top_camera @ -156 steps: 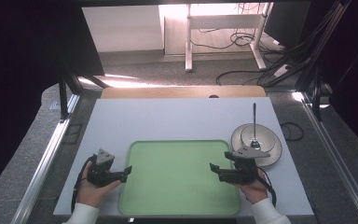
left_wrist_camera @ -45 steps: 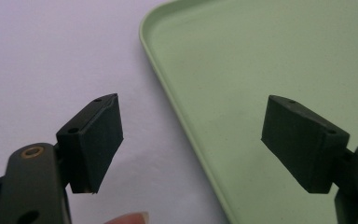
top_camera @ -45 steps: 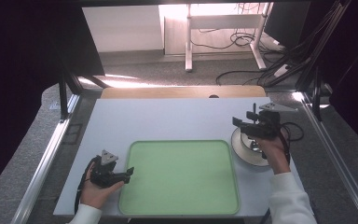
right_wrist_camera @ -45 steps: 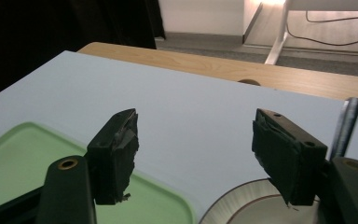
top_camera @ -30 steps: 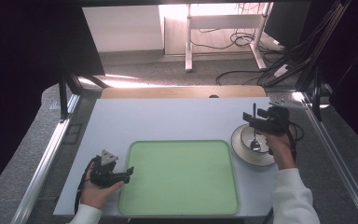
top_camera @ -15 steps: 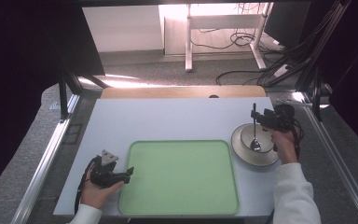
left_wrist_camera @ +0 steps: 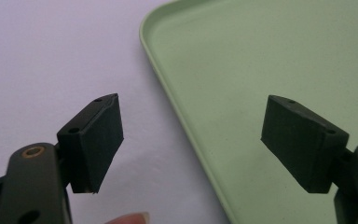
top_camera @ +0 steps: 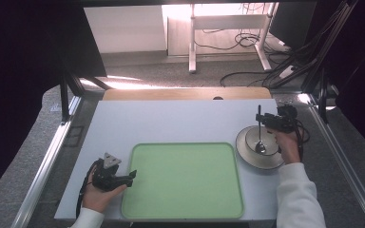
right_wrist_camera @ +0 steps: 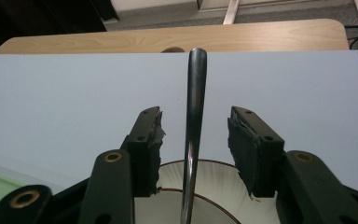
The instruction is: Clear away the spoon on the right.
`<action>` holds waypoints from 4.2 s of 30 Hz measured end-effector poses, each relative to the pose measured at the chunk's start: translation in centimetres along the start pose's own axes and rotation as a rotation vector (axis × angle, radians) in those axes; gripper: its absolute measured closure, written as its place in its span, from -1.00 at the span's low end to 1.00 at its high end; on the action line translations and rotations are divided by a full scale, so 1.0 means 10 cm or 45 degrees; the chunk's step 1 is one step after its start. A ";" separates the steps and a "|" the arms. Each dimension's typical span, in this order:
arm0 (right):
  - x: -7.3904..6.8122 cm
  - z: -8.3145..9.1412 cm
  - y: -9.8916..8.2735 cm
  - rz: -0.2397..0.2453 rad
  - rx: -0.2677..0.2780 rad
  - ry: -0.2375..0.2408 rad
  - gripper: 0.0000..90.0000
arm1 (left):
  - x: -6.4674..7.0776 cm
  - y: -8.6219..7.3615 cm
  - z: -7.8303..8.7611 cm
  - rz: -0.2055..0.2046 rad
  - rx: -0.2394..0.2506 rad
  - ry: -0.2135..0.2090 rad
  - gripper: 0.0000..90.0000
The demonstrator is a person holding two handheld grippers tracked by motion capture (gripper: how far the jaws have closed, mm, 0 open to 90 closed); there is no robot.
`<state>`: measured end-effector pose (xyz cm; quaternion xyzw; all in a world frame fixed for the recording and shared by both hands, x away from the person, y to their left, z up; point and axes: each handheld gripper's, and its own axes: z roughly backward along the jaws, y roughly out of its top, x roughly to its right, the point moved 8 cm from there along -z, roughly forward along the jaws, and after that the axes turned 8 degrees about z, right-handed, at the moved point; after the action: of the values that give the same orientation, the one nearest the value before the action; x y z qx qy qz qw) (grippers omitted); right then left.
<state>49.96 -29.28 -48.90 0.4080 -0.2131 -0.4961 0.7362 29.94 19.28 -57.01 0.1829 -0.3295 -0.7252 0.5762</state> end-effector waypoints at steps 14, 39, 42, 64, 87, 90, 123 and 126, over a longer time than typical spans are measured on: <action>-0.01 -0.09 -0.08 -0.003 -0.078 0.027 0.58 | -0.01 0.00 0.01 -0.002 0.000 0.001 -0.55; 0.04 0.03 -0.05 -0.014 -0.004 0.078 0.98 | -0.04 0.00 0.03 0.010 0.005 0.004 -0.55; 0.04 0.06 -0.03 -0.020 0.007 0.088 0.99 | -0.04 0.00 0.03 0.009 0.005 0.005 -0.55; 0.03 0.35 0.17 -0.080 0.161 0.153 0.99 | -0.06 0.00 0.03 0.008 0.002 0.012 -0.55; -0.35 0.54 0.40 0.011 0.244 0.244 0.99 | -0.08 0.01 0.04 0.013 0.013 0.014 -0.55; -0.40 0.55 0.42 0.019 0.246 0.256 0.99 | -0.08 0.01 0.04 0.012 0.014 0.014 -0.55; -1.05 0.85 0.59 0.164 0.319 0.380 0.99 | -0.09 0.04 0.08 0.014 0.044 0.001 -0.54; -1.10 0.84 0.58 0.171 0.313 0.386 0.99 | -0.09 0.04 0.08 0.012 0.044 0.000 -0.54</action>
<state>42.58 -21.60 -38.37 0.5497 -0.1855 -0.3490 0.7359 29.98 20.28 -56.29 0.1913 -0.3430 -0.7166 0.5765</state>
